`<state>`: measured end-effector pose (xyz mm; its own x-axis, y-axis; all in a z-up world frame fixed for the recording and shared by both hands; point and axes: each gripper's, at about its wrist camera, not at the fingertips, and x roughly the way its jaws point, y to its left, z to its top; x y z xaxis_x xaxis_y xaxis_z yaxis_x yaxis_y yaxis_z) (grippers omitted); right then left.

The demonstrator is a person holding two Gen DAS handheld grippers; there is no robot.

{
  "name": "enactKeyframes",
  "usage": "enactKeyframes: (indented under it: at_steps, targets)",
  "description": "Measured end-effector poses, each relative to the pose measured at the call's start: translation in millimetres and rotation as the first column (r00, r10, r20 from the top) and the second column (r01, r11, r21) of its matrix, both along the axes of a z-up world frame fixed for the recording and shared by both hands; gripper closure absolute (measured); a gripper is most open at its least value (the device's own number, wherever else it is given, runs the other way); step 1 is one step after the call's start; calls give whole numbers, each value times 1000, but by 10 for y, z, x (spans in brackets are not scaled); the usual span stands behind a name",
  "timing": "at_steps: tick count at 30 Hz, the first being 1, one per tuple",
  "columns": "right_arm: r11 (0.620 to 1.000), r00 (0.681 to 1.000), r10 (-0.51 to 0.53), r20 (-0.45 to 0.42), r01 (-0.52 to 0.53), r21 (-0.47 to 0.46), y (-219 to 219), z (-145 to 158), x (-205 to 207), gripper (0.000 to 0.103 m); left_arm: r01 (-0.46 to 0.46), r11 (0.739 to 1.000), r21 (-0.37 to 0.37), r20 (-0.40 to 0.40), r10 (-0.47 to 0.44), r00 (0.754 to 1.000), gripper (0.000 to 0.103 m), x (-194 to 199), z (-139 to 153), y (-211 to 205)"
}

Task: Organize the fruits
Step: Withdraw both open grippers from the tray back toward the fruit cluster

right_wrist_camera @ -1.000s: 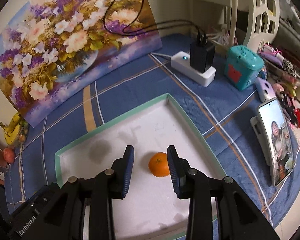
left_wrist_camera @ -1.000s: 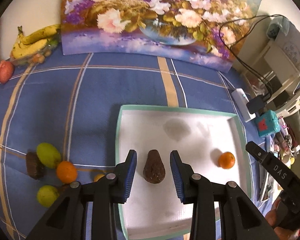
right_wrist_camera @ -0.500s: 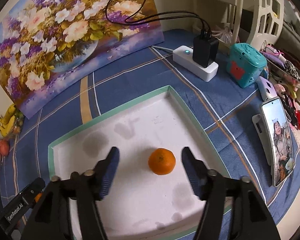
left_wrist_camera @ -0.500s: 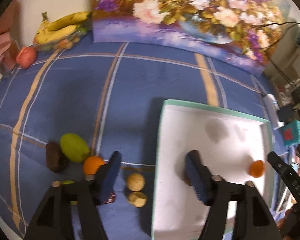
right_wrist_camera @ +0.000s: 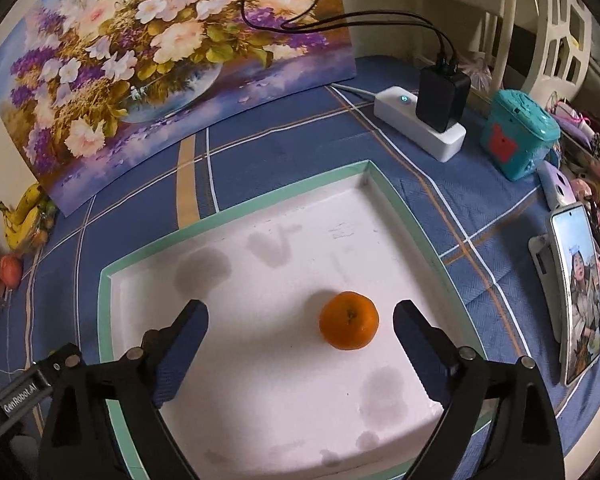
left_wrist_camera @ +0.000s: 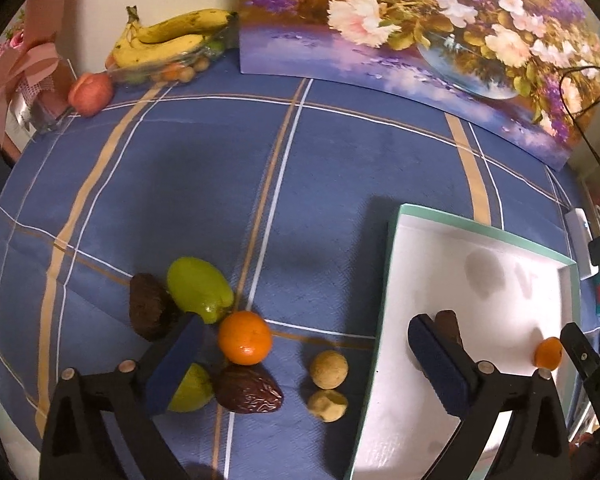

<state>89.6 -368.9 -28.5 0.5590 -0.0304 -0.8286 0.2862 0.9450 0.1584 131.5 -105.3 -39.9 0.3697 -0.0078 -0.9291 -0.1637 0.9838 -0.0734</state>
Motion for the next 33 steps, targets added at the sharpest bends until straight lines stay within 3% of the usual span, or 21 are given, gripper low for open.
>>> enactKeyframes:
  at_steps: [8,18,26,33]
  targets:
    - [999,997,17,75,-14,-29,79,28,-57,9,-17,1000,0,37,17,999,0,-65,91,179]
    - [999,989,39,144,-36,-21,308,214,-137,9,-20,998,63,194,7,981,0,-228,332,463]
    - [996,977,89,195,-88,-11,687,418,-163,9,-3,1000,4,250,2,968,0,-335,495,816]
    - [985,960,169,224,-174,5,1069,497,-151,9,-115,993,10,297,107,949,0,-364,657,1346]
